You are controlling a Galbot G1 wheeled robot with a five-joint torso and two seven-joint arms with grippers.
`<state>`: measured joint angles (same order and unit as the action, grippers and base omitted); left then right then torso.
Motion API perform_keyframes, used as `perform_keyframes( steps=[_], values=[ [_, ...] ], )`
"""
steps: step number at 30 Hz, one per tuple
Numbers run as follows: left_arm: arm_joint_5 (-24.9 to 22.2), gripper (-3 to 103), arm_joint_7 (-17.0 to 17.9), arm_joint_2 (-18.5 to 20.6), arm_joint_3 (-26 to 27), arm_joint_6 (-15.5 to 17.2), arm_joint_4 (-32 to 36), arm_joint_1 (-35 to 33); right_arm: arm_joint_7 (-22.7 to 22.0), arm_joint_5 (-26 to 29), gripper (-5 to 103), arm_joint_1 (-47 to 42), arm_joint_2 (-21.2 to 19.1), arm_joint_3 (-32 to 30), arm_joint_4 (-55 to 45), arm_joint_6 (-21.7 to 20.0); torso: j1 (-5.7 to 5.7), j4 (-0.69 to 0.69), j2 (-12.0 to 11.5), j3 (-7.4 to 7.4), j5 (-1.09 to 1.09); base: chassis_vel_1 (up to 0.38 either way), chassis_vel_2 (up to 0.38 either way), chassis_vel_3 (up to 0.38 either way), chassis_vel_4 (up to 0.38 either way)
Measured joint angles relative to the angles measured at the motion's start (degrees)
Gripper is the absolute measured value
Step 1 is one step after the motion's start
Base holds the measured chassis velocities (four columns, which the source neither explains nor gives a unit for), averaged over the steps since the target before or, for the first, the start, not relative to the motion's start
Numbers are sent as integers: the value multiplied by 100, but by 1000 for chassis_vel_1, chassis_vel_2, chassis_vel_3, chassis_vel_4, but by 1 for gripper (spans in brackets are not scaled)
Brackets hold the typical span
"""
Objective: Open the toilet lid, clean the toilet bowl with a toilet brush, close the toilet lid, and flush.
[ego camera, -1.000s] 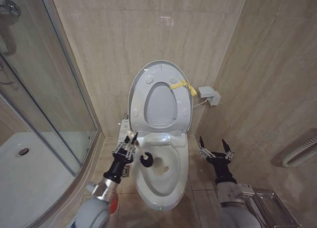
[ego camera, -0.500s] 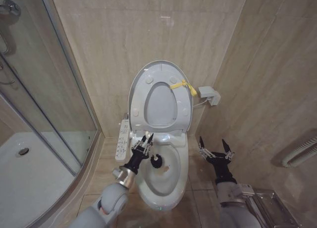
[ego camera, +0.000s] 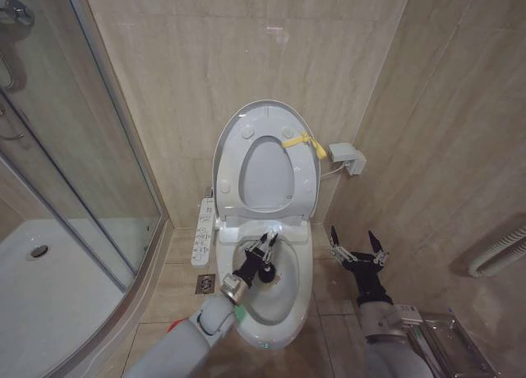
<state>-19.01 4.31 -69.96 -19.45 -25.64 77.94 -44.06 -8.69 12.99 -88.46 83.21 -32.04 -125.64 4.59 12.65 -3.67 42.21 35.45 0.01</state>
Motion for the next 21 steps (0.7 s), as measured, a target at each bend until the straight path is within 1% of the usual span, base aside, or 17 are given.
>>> perform_keyframes(
  steps=[5, 7, 8, 9, 11, 13, 14, 17, 21],
  values=[
    [100, 22, -37, -46, 36, -92, -207, -31, 0, 0, 100, 0, 0, 0, 0, 0, 0, -1, 0, 0, -1, 0, 0, 0, 0],
    [179, 22, -40, -46, 152, -148, -328, -107, 0, 0, 100, 0, 0, 0, 0, 0, 0, 1, 0, 0, -1, 0, 0, 0, 0],
    [213, 22, -47, -63, 200, -225, -447, -125, 0, 0, 100, 0, 0, 0, 0, 0, 0, 4, 0, 0, 0, 0, 0, 0, 0],
    [217, 22, -63, -96, 208, -314, -596, -119, 0, 0, 100, 0, 0, 0, 0, 0, 0, 1, 1, -1, -1, 0, 0, 0, 0],
    [217, 22, -76, -114, 208, -360, -688, -112, 0, 0, 100, 0, 0, 0, 0, 0, 0, 1, 1, -1, -2, 0, 0, 0, 0],
    [231, 22, -165, -184, 212, -559, -1032, -85, 0, 0, 100, 0, 0, 0, 0, 0, 0, 0, 1, 0, -1, 0, 0, 0, 0],
    [231, 22, -165, -184, 212, -559, -1032, -85, 0, 0, 100, 0, 0, 0, 0, 0, 0, 0, 1, 0, -1, 0, 0, 0, 0],
    [237, 22, -236, -243, 276, -708, -1258, -91, 0, 0, 100, 0, 0, 0, 0, 0, 0, 1, 1, 0, -1, 0, 0, 0, 0],
    [235, 22, -305, -311, 326, -823, -1368, -85, 0, 0, 100, 0, 0, 0, 0, 0, 0, 1, 1, 0, -2, 0, 0, 0, 0]
  ],
)
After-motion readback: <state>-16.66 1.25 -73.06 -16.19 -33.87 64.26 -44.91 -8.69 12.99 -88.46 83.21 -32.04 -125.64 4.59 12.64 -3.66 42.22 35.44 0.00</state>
